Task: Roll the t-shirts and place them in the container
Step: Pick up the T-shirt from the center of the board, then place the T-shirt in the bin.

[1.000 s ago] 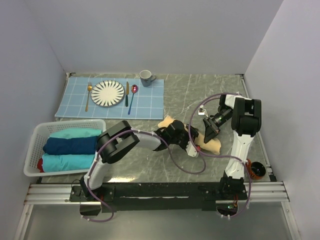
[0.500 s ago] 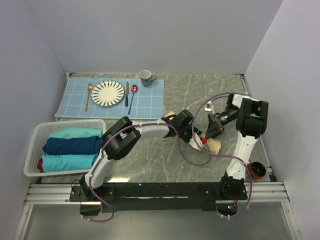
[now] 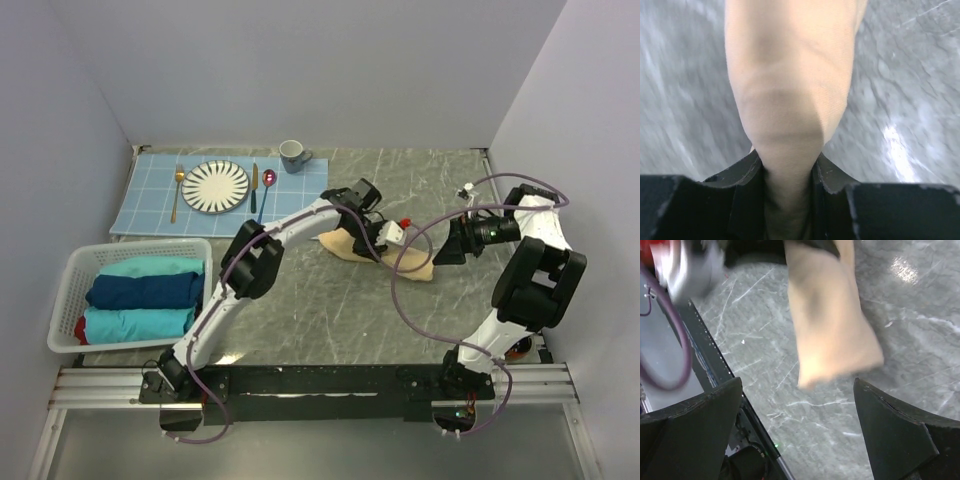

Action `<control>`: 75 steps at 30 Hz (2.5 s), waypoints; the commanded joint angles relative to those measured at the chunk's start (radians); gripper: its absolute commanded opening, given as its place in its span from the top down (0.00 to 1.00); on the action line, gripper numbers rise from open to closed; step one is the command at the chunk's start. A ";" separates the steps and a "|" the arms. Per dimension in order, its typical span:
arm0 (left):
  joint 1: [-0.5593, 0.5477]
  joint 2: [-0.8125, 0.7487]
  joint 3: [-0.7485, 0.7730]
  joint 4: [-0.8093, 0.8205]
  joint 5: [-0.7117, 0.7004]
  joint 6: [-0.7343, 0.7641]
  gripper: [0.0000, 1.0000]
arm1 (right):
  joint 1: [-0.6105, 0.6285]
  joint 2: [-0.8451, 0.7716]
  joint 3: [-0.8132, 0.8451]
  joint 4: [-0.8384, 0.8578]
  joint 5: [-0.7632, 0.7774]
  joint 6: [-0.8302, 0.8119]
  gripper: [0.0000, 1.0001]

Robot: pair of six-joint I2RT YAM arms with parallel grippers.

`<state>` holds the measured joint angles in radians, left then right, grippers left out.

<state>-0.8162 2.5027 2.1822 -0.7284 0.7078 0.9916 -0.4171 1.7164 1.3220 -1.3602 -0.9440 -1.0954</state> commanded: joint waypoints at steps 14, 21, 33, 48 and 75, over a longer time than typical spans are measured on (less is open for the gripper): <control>0.107 -0.614 -0.416 0.035 -0.272 -0.499 0.99 | -0.072 -0.038 -0.026 -0.039 -0.138 0.114 0.00; 0.313 -0.884 -0.611 -0.098 -0.373 -0.435 0.99 | -0.071 -0.046 -0.035 0.027 -0.121 0.215 0.00; 0.955 -1.260 -0.780 -0.362 -0.303 0.319 0.99 | -0.060 -0.051 -0.023 0.067 -0.125 0.284 0.00; 1.401 -1.424 -1.164 -0.190 -0.093 0.936 0.99 | -0.060 -0.043 -0.030 -0.001 -0.096 0.224 0.00; 1.534 -1.207 -1.250 -0.056 0.254 1.535 0.99 | -0.012 -0.221 -0.188 0.026 0.171 0.322 0.00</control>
<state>0.7170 1.2720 0.8871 -0.8131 0.8421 1.9785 -0.4290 1.5169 1.1378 -1.3380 -0.8040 -0.7811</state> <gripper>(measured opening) 0.334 0.999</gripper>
